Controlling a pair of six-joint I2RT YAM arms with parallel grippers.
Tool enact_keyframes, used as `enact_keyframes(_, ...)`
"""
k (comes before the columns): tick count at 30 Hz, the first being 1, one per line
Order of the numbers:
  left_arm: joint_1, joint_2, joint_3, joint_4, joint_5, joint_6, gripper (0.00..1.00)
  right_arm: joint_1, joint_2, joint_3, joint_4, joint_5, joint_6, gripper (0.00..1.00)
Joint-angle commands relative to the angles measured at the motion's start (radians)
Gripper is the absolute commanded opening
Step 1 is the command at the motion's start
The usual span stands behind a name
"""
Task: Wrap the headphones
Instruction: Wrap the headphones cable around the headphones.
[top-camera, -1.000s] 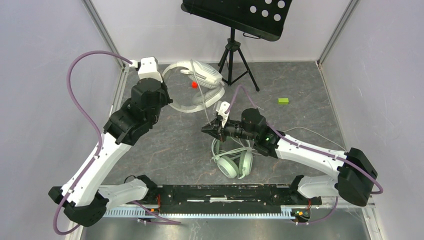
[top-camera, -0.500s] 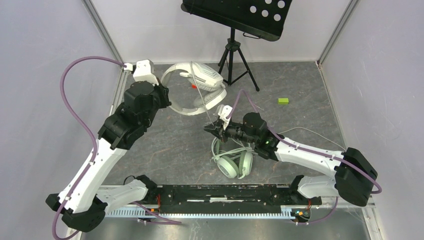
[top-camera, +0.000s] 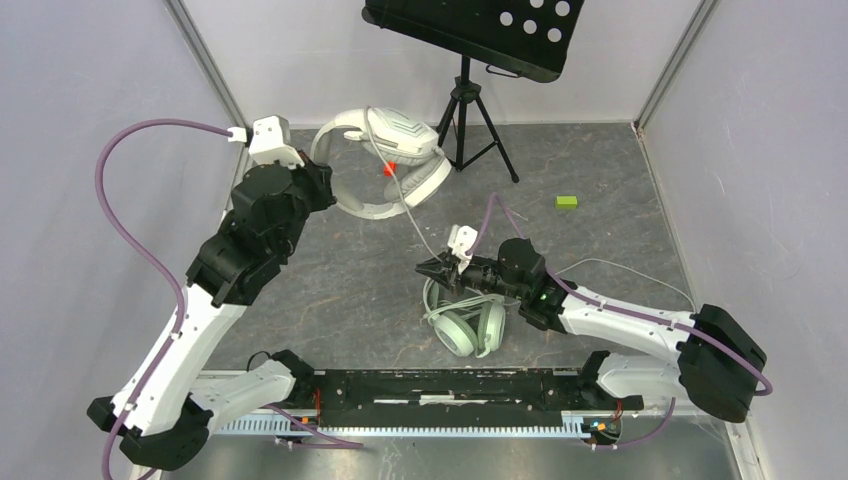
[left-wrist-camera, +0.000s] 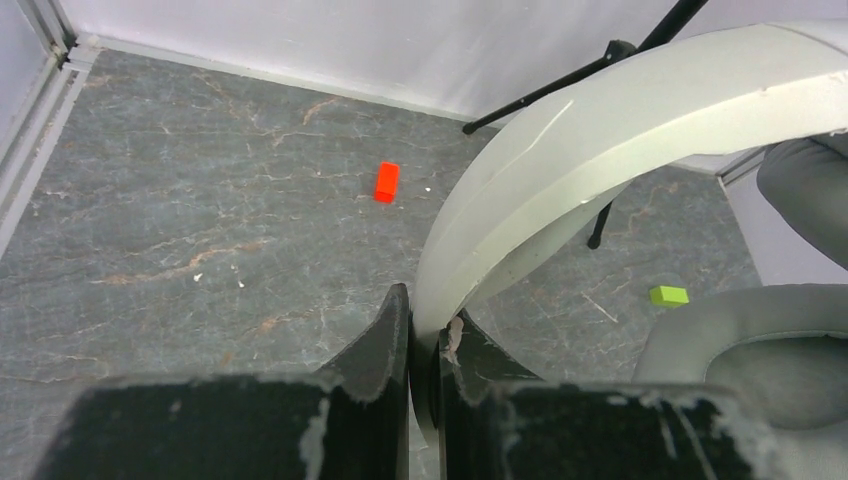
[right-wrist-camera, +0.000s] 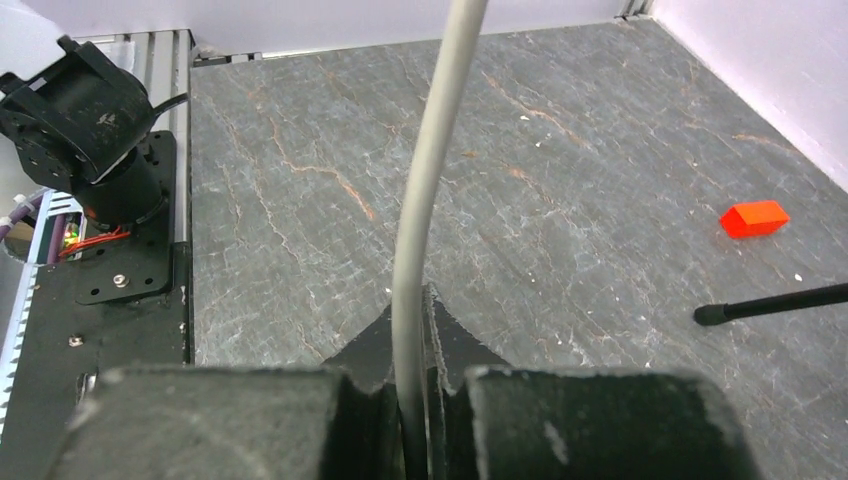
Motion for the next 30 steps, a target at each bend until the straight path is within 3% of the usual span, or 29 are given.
enact_keyframes(1, 0.009, -0.037, 0.015, 0.158, 0.027, -0.139, 0.02, 0.005, 0.003, -0.007, 0.082, -0.034, -0.008, 0.07)
enact_keyframes(3, 0.008, -0.042, 0.013, 0.17, 0.055, -0.163, 0.02, 0.005, 0.019, -0.002, 0.093, -0.051, -0.002, 0.0)
enact_keyframes(10, 0.009, -0.046, -0.001, 0.225, 0.142, -0.225, 0.02, 0.005, 0.055, 0.022, 0.097, -0.04, -0.005, 0.0)
enact_keyframes(23, 0.014, -0.014, -0.007, 0.296, 0.098, -0.205, 0.02, 0.005, 0.031, 0.005, 0.059, -0.014, -0.029, 0.0)
enact_keyframes(30, 0.015, 0.01, -0.027, 0.352, 0.015, -0.154, 0.02, 0.014, 0.035, 0.007, 0.06, -0.104, -0.033, 0.0)
